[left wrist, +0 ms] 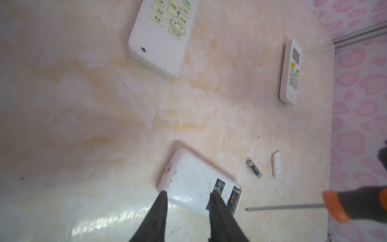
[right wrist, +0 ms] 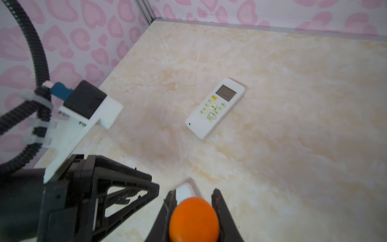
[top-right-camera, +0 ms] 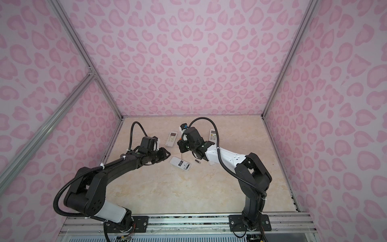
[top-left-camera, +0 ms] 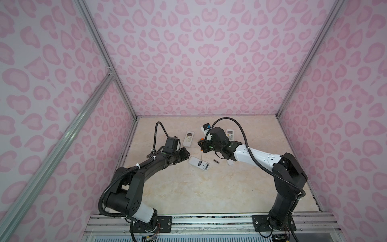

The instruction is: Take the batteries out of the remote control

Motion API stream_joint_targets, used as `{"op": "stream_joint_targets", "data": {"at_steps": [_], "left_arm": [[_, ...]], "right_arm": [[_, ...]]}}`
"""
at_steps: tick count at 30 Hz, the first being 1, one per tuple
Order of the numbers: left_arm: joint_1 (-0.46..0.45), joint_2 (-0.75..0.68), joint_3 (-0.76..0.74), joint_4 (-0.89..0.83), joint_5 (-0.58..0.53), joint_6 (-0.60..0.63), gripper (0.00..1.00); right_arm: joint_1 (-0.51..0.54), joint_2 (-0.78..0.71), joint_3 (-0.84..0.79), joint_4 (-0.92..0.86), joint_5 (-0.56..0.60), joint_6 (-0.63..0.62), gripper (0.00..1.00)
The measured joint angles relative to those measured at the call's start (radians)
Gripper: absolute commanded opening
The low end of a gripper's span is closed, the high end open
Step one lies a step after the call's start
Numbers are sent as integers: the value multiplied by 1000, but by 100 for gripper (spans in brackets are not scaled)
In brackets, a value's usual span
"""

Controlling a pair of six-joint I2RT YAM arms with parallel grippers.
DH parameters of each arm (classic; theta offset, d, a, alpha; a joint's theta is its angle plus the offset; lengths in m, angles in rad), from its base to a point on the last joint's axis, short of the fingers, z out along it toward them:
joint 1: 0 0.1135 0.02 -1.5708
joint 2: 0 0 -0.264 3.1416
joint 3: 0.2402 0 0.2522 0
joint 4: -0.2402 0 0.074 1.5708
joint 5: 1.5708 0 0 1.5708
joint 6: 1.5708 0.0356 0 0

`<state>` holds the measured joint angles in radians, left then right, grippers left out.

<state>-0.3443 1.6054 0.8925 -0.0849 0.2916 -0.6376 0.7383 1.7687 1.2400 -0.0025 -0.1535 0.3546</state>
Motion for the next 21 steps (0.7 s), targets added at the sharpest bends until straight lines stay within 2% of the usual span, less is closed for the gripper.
{"op": "stream_joint_targets", "data": {"at_steps": [5,10,15,21], "left_arm": [[-9,210,206,-25,31,39,23],[-43,360,348,-53,37,72,19],[-76,408,361,-100,34,93,18],[-102,367,292,-76,26,106,18]], "right_arm": [[1,-62,-85,32,55,33,0],[-6,-87,-114,33,109,53,0],[-17,-105,-118,11,130,60,0],[-32,-119,-118,-11,138,64,0]]}}
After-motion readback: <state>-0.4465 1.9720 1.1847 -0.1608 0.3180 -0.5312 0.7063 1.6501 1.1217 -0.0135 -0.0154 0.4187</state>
